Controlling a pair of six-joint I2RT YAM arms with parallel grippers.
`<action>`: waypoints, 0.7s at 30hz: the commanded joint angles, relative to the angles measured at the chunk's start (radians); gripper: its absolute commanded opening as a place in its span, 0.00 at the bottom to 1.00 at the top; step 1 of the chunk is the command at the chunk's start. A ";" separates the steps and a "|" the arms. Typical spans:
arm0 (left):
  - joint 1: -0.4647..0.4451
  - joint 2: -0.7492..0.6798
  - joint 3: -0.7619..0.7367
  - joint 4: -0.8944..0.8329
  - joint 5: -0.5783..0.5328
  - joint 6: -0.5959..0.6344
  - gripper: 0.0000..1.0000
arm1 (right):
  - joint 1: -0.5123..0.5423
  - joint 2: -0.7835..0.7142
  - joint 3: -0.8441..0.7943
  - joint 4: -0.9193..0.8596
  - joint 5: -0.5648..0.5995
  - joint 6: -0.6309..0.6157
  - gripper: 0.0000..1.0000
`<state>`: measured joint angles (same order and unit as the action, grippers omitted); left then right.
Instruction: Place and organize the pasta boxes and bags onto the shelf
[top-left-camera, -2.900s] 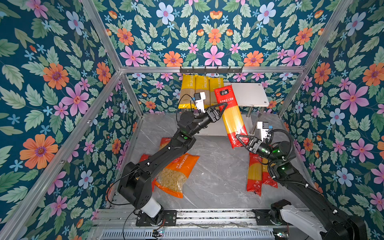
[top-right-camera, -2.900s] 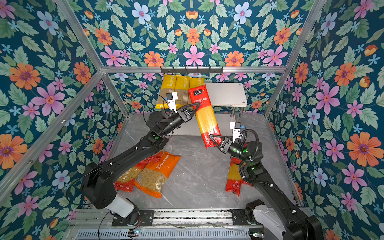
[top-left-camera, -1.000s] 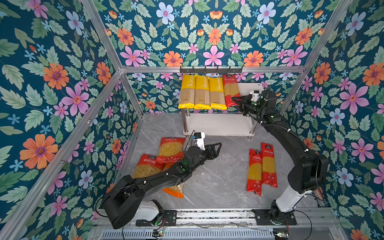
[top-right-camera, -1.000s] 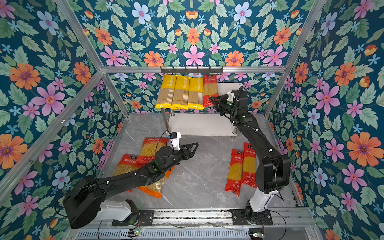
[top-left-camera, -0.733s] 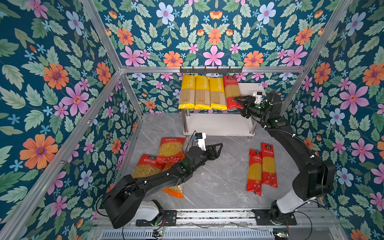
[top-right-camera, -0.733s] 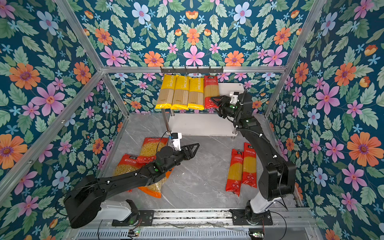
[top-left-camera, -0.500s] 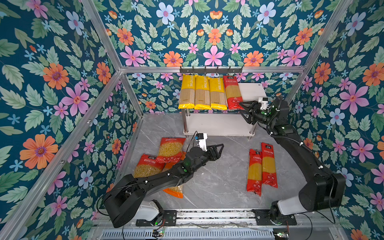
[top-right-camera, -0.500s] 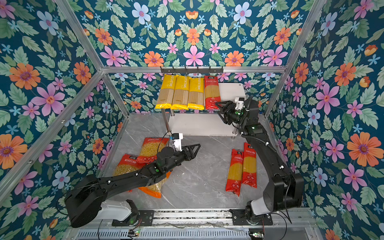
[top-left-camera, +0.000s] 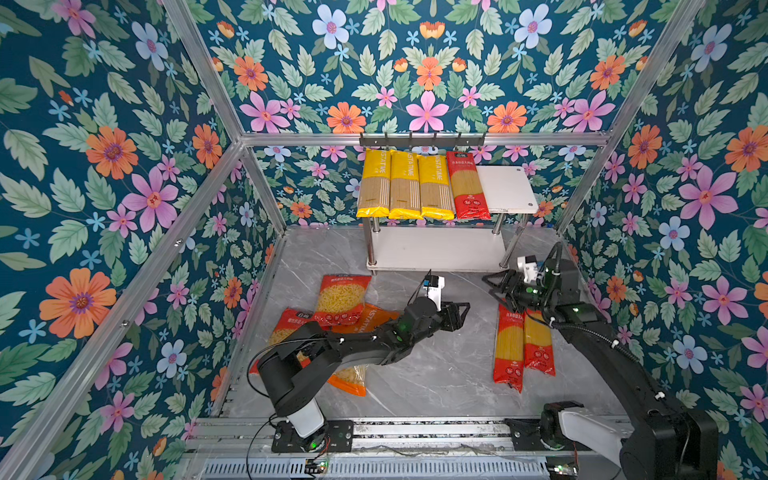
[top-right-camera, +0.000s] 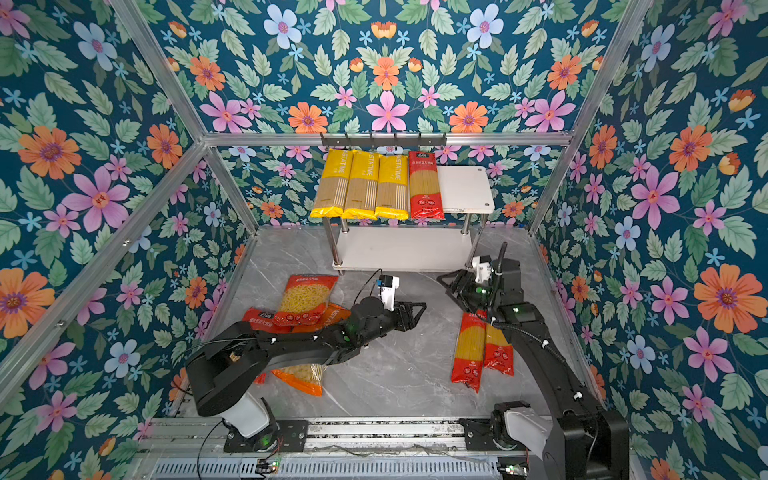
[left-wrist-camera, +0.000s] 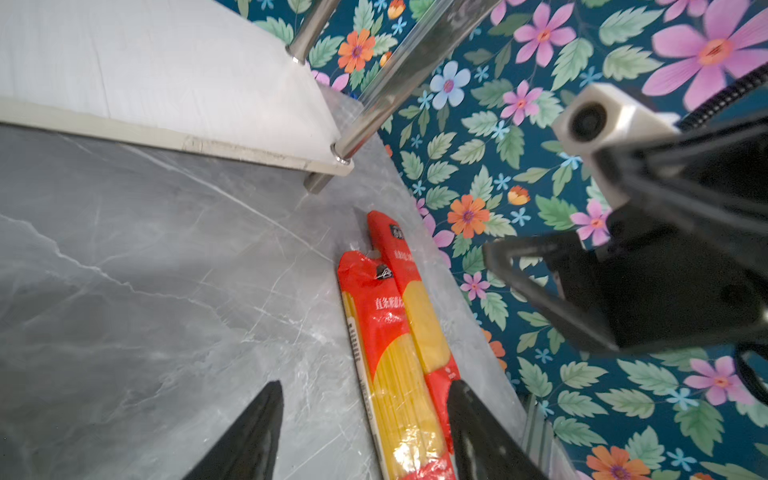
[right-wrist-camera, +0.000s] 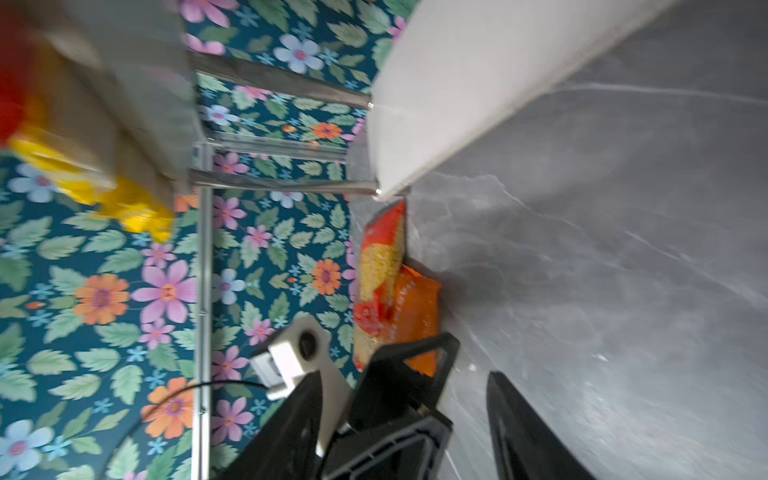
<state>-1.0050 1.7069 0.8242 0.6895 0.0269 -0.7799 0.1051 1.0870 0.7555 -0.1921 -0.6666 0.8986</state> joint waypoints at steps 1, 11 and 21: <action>-0.015 0.054 0.023 0.071 0.008 -0.015 0.65 | -0.001 -0.036 -0.072 -0.139 0.103 -0.164 0.64; -0.056 0.158 0.103 -0.080 -0.080 -0.035 0.66 | -0.001 -0.111 -0.200 -0.244 0.421 -0.240 0.66; -0.061 0.218 0.090 -0.006 -0.067 -0.104 0.67 | -0.002 -0.064 -0.226 -0.244 0.444 -0.245 0.67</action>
<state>-1.0645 1.9125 0.9184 0.6353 -0.0429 -0.8474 0.1028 1.0313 0.5404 -0.4221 -0.2604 0.6689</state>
